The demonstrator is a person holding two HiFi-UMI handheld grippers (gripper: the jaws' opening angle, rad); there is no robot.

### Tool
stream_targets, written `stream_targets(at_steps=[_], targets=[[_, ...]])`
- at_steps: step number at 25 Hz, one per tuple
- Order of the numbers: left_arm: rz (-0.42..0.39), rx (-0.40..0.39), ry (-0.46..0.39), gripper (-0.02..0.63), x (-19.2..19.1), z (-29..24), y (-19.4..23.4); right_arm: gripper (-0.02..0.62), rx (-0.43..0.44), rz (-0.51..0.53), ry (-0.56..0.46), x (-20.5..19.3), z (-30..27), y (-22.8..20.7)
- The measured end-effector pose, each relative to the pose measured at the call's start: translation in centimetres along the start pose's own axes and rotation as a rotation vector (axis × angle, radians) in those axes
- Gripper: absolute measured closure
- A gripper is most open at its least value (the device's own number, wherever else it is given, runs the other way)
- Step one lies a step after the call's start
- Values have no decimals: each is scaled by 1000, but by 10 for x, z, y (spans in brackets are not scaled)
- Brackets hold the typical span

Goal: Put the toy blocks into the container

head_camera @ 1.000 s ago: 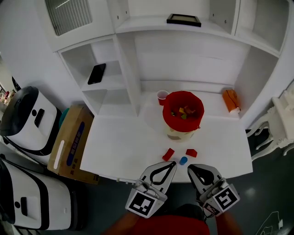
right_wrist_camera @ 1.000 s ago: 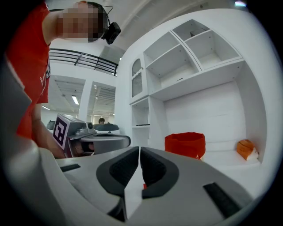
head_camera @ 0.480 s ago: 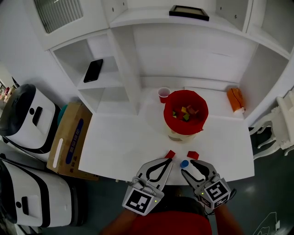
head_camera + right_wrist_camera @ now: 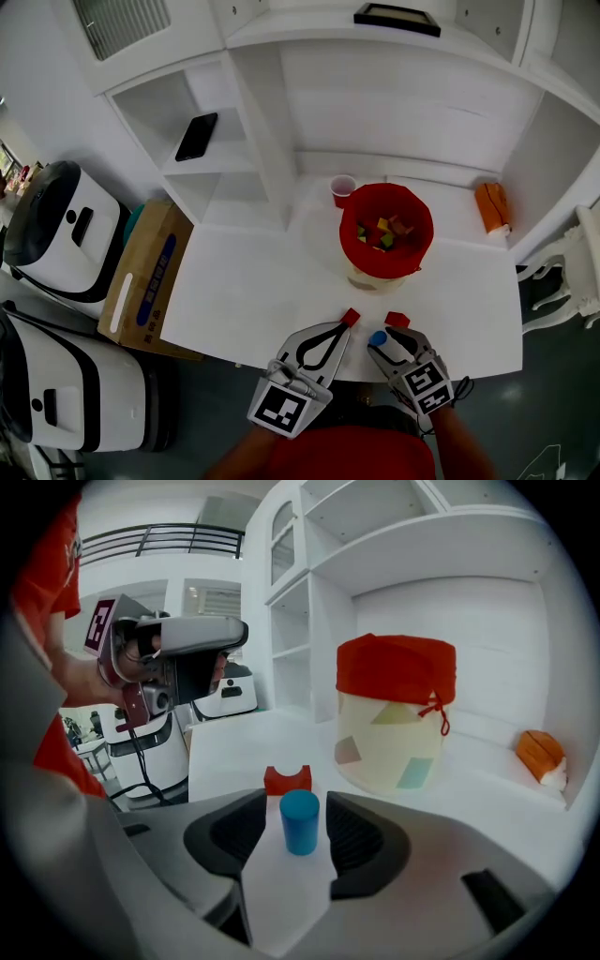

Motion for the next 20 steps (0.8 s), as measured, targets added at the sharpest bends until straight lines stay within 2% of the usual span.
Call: stream_targets(at_steps=[3, 6, 10, 14, 20], targets=[[0, 0, 10, 591, -3, 0, 1, 380, 16, 11, 27, -7, -5, 2], [4, 2, 15, 591, -4, 0, 4, 463, 12, 21, 29, -9, -8, 3], [11, 4, 23, 591, -7, 0, 6, 453, 5, 19, 0, -5, -6, 4], [16, -1, 26, 591, -10, -3, 7, 453, -17, -30, -122, 32, 11, 0], [24, -5, 20, 591, -13, -9, 9, 453, -65, -80, -394, 127, 31, -27]])
Point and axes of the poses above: the fingertips, and each gripper's own axes: z backward along the fingers, y to its left, x out of its top, the point moved 10 cm from there along z, backward along the fingers, and after that the axes turned 15 degrees about -y, right-handed, at the moved point
